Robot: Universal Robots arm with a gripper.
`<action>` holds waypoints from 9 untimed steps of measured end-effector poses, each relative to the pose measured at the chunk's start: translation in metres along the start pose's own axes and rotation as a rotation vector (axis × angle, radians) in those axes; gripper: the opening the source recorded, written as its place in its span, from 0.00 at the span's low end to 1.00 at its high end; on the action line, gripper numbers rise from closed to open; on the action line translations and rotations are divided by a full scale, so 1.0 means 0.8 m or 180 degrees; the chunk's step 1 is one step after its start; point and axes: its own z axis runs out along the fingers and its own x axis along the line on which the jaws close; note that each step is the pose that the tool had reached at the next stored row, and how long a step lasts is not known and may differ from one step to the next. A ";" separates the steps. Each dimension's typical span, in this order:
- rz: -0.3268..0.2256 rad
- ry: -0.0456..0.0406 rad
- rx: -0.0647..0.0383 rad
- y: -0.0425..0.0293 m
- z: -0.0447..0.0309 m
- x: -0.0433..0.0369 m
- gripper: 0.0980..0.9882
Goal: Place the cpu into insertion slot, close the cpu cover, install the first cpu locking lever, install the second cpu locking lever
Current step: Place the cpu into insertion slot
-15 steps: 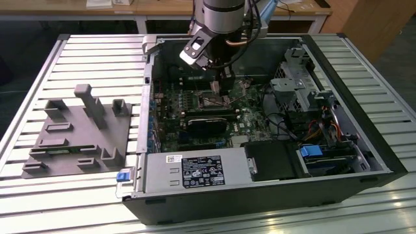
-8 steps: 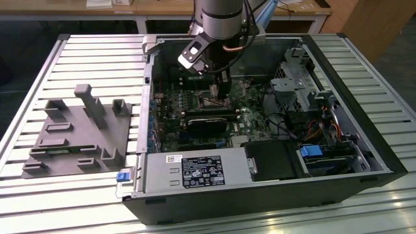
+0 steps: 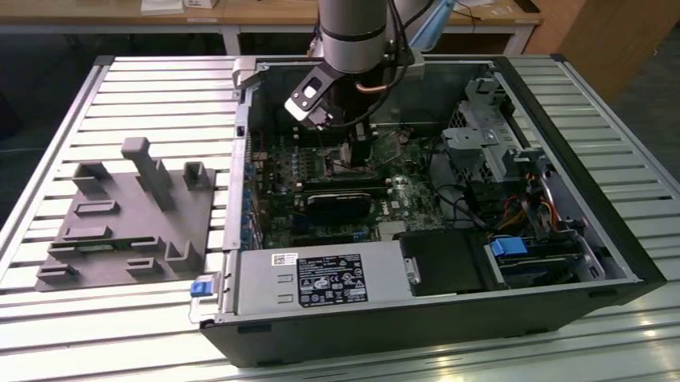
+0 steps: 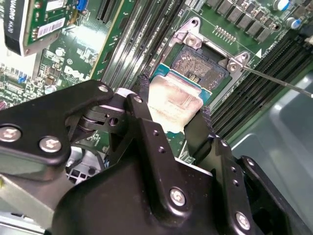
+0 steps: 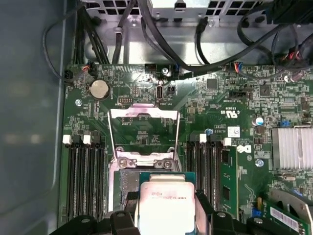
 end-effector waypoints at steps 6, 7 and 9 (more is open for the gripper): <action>-0.0026 0.0002 -0.0046 -0.0020 0.0068 0.002 0.49; -0.0026 0.0003 -0.0046 -0.0021 0.0076 0.003 0.49; -0.0026 0.0003 -0.0046 -0.0024 0.0091 0.004 0.49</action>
